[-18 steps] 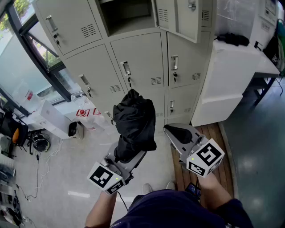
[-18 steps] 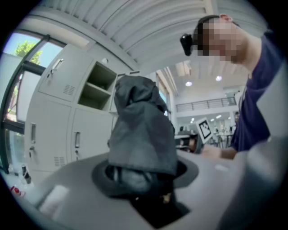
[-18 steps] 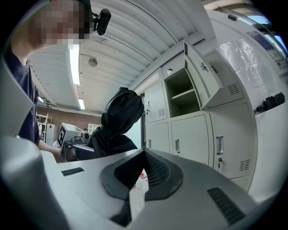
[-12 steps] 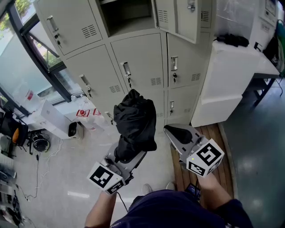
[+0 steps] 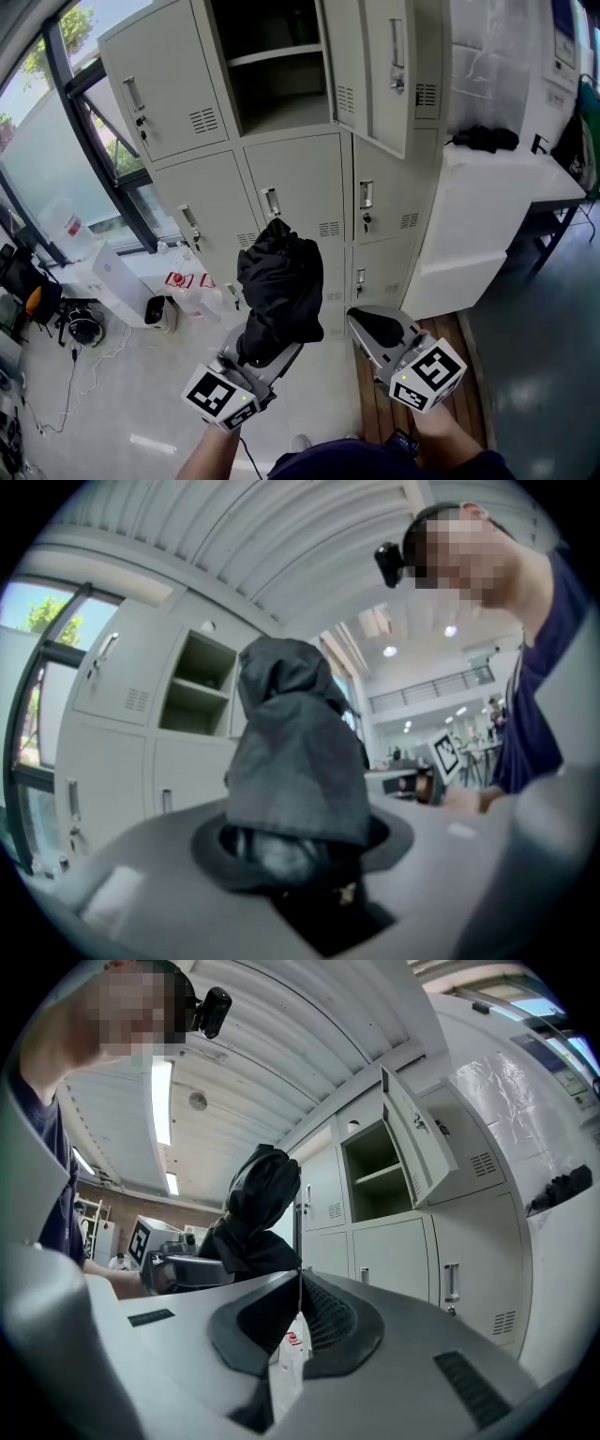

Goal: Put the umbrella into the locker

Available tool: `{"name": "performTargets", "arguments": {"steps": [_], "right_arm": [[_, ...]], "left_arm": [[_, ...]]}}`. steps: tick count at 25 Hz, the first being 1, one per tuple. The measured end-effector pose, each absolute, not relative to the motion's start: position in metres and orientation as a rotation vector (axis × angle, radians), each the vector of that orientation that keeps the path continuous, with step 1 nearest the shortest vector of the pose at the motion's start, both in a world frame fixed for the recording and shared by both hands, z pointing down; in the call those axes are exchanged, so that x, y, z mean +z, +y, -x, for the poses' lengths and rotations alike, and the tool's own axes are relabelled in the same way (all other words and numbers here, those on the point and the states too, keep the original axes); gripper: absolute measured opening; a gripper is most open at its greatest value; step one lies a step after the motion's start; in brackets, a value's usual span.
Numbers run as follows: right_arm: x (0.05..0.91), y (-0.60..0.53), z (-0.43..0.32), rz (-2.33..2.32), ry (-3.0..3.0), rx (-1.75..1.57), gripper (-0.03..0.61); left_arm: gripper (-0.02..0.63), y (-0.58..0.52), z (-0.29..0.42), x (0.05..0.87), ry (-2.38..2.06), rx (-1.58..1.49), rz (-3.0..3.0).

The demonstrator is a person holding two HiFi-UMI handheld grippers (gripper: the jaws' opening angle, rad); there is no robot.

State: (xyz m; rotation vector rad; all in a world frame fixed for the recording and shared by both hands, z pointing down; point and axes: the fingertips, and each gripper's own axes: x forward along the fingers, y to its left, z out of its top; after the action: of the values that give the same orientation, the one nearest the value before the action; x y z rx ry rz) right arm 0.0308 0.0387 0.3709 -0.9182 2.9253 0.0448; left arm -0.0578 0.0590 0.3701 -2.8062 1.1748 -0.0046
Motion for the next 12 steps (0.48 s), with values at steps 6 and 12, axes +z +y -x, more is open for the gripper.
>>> {"name": "performTargets", "arguments": {"steps": [6, 12], "right_arm": [[0.357, 0.025, -0.051, 0.865, 2.926, 0.089, 0.008], [0.338, 0.001, -0.051, 0.817, 2.904, 0.159, 0.008]], "left_arm": [[0.196, 0.029, 0.046, 0.335, 1.229, 0.017, 2.766], [0.198, -0.006, 0.046, 0.300, 1.258, -0.033, 2.675]]}}
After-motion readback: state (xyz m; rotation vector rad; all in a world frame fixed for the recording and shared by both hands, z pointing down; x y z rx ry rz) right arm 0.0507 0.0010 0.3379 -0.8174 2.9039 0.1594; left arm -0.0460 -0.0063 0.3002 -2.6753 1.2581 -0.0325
